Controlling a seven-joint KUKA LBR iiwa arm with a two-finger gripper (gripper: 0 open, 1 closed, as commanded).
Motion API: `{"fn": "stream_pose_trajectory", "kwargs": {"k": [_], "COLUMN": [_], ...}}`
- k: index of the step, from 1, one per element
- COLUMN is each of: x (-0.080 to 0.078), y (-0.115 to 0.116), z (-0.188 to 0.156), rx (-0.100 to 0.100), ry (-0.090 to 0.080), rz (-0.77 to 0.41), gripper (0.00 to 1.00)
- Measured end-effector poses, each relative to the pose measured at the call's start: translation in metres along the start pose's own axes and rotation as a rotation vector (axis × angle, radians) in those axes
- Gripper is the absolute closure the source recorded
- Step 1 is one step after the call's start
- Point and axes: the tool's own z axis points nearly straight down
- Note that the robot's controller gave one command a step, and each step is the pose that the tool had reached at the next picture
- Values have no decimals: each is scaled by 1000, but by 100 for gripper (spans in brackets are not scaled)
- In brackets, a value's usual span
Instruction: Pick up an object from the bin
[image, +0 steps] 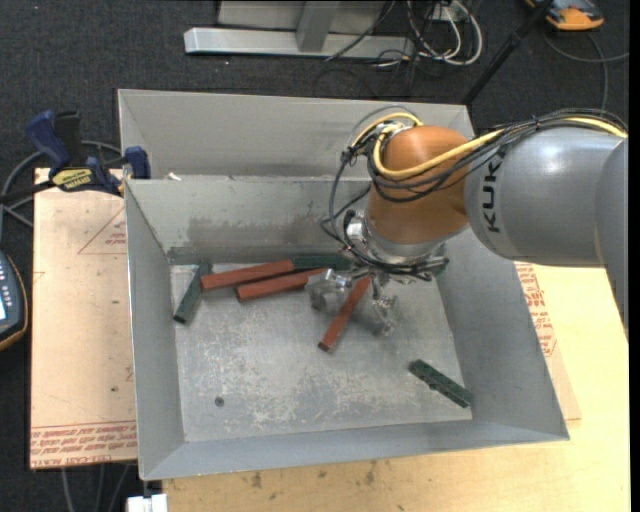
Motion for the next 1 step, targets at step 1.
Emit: {"fn": "stream_pose_trajectory", "kwargs": {"k": [1], "x": [0], "y": [0], "z": [-1], "rx": [0], "ry": [0], "rz": [0], "gripper": [100]}}
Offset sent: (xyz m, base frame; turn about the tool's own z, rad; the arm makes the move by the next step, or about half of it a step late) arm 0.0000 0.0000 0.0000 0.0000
